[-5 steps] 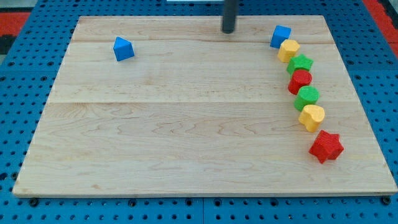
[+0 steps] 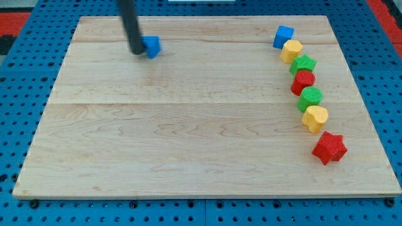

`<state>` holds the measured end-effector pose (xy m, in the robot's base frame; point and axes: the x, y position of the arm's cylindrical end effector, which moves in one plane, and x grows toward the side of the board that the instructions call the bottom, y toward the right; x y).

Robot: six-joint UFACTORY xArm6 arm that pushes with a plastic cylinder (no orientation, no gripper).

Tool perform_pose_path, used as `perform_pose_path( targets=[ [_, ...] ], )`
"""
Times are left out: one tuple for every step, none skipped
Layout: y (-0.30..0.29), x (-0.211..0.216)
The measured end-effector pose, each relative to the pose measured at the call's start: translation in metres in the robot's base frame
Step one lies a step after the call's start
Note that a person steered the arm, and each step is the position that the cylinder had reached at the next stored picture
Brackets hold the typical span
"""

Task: Slide the blue triangle to the blue cube

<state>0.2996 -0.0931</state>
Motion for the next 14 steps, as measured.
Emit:
perform_pose_path(
  targets=[
    [0.093, -0.001],
    [0.107, -0.033],
    [0.066, -0.033],
    [0.08, -0.003],
    [0.007, -0.018],
    [-0.005, -0.027],
    [0.062, -0.038],
    [0.103, -0.046],
    [0.041, -0.046],
    [0.044, -0.06],
    [0.096, -0.076],
    [0.141, -0.077],
    [0.185, -0.077],
    [0.229, -0.077]
  ],
)
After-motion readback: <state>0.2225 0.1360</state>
